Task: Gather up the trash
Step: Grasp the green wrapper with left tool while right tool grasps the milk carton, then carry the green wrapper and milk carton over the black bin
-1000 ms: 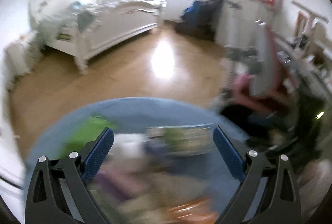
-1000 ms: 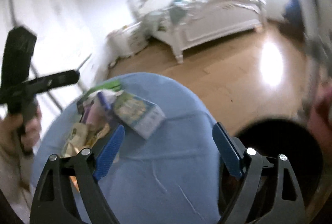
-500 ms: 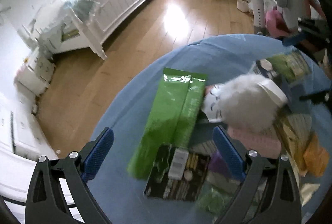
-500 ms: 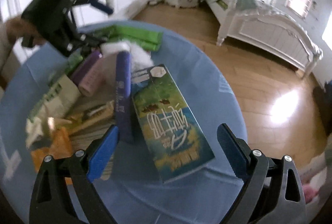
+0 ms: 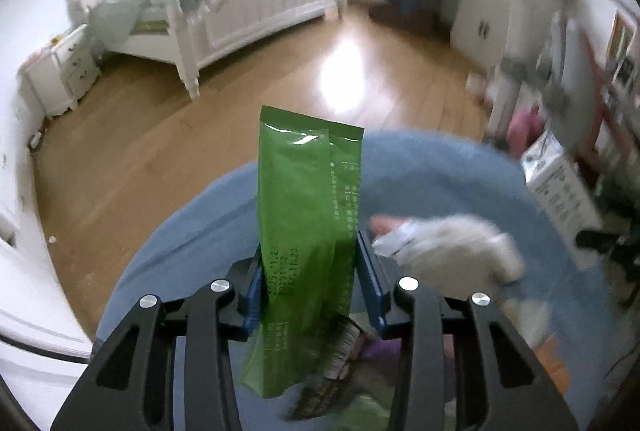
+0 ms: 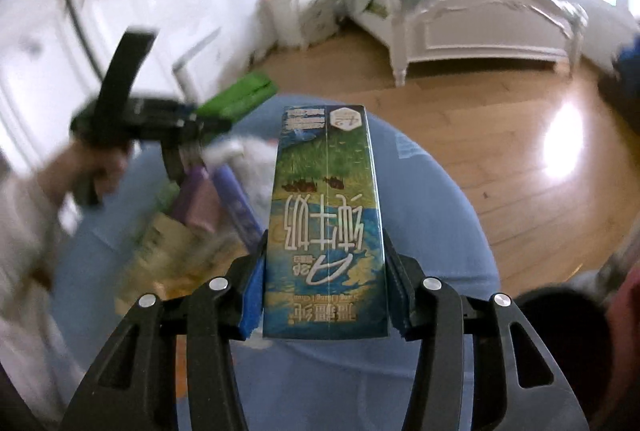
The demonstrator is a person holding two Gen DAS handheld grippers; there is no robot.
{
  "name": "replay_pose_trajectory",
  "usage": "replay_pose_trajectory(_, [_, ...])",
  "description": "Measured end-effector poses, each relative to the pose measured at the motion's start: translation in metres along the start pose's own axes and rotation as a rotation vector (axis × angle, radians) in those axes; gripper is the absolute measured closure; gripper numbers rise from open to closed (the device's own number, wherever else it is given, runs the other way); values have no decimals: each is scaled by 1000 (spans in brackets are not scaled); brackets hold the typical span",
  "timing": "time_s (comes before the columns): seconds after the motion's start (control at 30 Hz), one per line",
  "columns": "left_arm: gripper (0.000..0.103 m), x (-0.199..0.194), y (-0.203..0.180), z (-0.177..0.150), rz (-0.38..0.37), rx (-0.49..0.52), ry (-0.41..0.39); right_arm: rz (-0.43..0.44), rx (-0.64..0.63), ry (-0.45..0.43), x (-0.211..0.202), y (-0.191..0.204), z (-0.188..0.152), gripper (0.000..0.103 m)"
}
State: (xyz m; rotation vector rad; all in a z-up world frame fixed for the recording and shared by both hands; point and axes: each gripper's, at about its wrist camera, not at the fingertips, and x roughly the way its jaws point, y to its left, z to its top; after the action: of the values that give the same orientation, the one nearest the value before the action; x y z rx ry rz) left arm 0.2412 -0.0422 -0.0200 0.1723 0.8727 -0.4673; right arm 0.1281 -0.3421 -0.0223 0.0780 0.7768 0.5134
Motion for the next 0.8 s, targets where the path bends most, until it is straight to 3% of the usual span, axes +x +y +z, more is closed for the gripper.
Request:
replay_pose_trajectory(0.13, [63, -45, -32, 3, -45, -32, -127, 0, 115, -130, -37, 0, -10, 54])
replay_pose_trajectory(0.33, [62, -75, -99, 12, -150, -41, -219, -64, 170, -249, -81, 0, -31, 54])
replay_pose_trajectory(0.5, [62, -66, -167, 14, -242, -20, -223, -133, 246, -308, -109, -23, -56, 54])
replay_pose_trajectory(0.8, [62, 3, -269, 25, -375, 25, -102, -327, 376, -332, -140, -89, -120, 54])
